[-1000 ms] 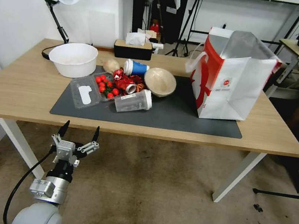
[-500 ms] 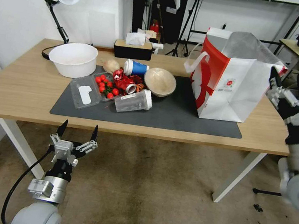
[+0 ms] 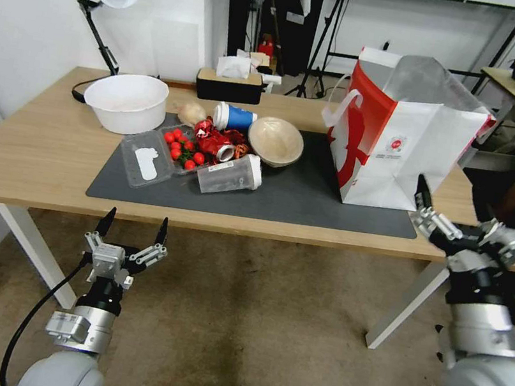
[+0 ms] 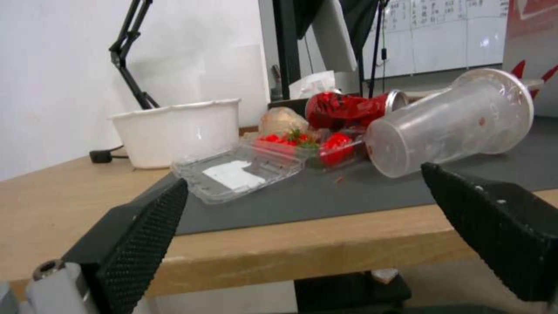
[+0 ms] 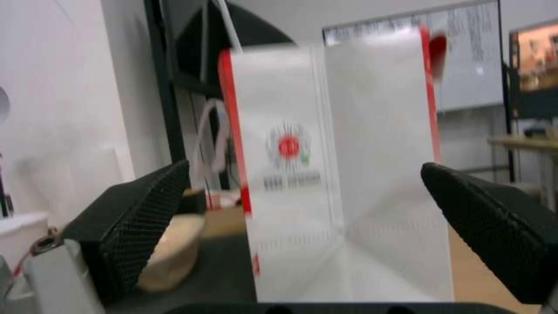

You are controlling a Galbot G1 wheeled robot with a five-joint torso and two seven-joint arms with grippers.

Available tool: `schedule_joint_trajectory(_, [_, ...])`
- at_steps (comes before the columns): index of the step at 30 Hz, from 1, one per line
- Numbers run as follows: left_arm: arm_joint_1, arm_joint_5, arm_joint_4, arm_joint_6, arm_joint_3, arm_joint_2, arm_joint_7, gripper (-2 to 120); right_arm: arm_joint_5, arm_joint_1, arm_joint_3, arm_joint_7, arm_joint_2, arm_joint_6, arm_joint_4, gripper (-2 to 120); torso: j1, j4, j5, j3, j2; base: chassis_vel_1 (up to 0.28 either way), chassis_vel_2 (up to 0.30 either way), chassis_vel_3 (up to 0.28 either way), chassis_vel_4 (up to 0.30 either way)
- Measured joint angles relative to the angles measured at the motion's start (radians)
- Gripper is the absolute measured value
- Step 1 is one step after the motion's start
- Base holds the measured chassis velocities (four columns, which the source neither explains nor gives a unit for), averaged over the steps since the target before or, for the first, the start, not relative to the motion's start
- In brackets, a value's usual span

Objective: Pick up the food delivery bag from the floor and place it on the table.

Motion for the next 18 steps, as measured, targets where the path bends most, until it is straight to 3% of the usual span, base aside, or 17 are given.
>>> schedule_joint_trajectory(8, [-0.004, -0.004, 0.033, -0.015, 0.0, -0.003, 0.006, 100, -0.078, -0.094, -0.026, -0.078, 0.115, 0.068, -0.129, 100, 0.0, -0.0002, 0.0004, 0.0, 0.0, 0.0, 0.0, 0.0, 0.0])
schedule_joint_trajectory(18, [-0.006, 0.003, 0.056, -0.026, 0.001, -0.007, 0.015, 100, -0.135, -0.138, -0.05, -0.142, 0.171, 0.122, -0.194, 100, 0.0, -0.0001, 0.0001, 0.0, 0.0, 0.0, 0.0, 0.0, 0.0])
